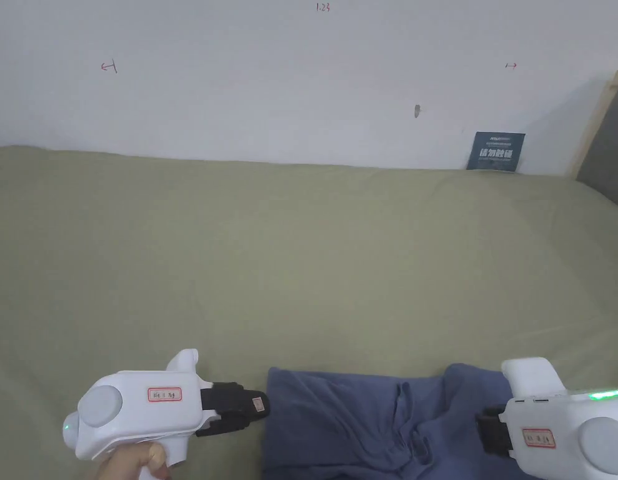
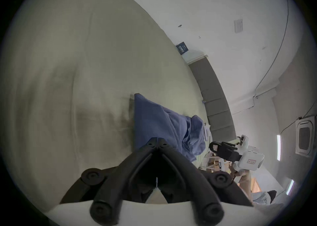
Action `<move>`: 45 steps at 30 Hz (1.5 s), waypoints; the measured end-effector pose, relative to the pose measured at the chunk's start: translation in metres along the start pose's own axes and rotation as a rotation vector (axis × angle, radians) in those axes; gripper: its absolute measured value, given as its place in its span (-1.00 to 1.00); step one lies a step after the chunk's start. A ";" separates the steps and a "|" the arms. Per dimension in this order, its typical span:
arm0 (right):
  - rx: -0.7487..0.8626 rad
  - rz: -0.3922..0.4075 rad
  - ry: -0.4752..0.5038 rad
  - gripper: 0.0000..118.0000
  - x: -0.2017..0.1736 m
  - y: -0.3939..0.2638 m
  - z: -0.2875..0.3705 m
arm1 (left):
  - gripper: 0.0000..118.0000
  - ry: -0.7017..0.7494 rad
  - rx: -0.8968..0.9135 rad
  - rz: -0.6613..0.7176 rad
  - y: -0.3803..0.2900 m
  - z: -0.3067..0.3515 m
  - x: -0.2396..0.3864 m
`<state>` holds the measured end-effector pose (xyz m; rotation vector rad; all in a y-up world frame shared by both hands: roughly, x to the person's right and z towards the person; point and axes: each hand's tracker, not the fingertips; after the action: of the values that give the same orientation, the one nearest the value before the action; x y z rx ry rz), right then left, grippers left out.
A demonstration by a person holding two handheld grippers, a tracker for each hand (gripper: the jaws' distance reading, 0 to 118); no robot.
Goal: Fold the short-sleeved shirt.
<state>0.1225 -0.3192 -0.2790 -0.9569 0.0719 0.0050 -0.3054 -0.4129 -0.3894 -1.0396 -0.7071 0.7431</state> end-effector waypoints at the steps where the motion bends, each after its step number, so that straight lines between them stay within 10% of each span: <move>1: 0.001 0.001 0.000 -0.89 0.000 0.000 0.001 | -0.92 -0.006 0.011 0.004 0.000 0.000 -0.001; 4: 0.006 0.006 -0.007 -0.89 0.003 0.000 0.007 | 0.74 -0.082 0.039 0.057 0.001 -0.001 -0.009; 5: 0.008 0.007 -0.010 -0.89 0.005 0.001 0.009 | 1.00 -0.133 0.040 0.108 0.001 -0.001 -0.013; 13: 0.017 -0.009 -0.031 -0.89 0.017 0.002 0.016 | 0.96 -0.279 -0.080 0.179 -0.004 -0.054 -0.015; 15: 0.011 -0.014 -0.032 -0.89 0.017 0.001 0.014 | 0.45 -0.255 -0.087 0.173 -0.005 -0.066 -0.008; 17: 0.003 -0.007 -0.035 -0.89 0.016 -0.001 0.013 | -0.83 -0.117 -0.116 0.168 -0.006 -0.073 -0.006; 37: 0.003 0.050 0.008 -0.89 -0.017 0.016 -0.001 | -0.84 0.169 0.144 0.059 0.040 0.128 -0.002; 45: 0.000 0.042 0.007 -0.89 -0.010 0.016 -0.003 | -0.84 0.177 0.078 0.018 0.017 0.070 0.082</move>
<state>0.1117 -0.3124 -0.2933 -0.9558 0.0985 0.0403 -0.3191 -0.3068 -0.3684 -1.0280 -0.5134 0.6797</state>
